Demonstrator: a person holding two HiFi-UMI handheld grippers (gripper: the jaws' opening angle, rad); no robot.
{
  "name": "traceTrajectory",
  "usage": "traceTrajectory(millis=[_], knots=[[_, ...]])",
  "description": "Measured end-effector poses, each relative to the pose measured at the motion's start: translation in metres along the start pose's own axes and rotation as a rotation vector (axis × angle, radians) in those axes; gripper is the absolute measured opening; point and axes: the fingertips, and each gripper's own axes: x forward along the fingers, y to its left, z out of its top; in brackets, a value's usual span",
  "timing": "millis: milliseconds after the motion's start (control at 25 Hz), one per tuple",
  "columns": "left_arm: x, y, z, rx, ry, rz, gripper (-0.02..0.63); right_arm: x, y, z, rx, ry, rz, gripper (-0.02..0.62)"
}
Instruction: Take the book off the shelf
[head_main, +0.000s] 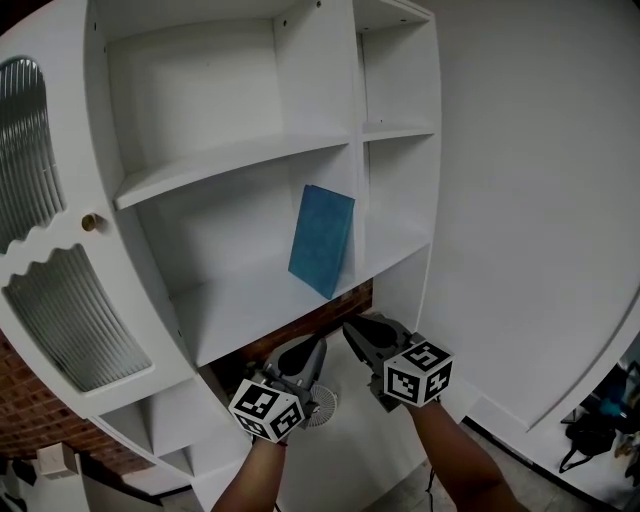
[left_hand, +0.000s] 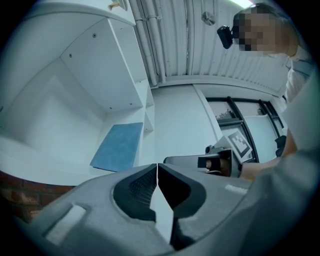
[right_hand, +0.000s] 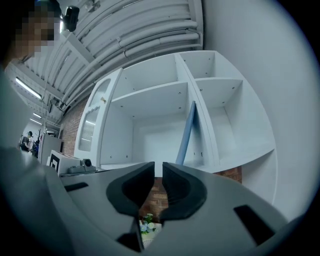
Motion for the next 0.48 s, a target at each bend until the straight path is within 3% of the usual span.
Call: traceTrajectory(millis=[480], knots=[[0.013,0.005,-0.008,-0.001,0.025,-0.006,0.011,0.032,-0.033,0.009,0.083,0.002,-0.004,0.084]])
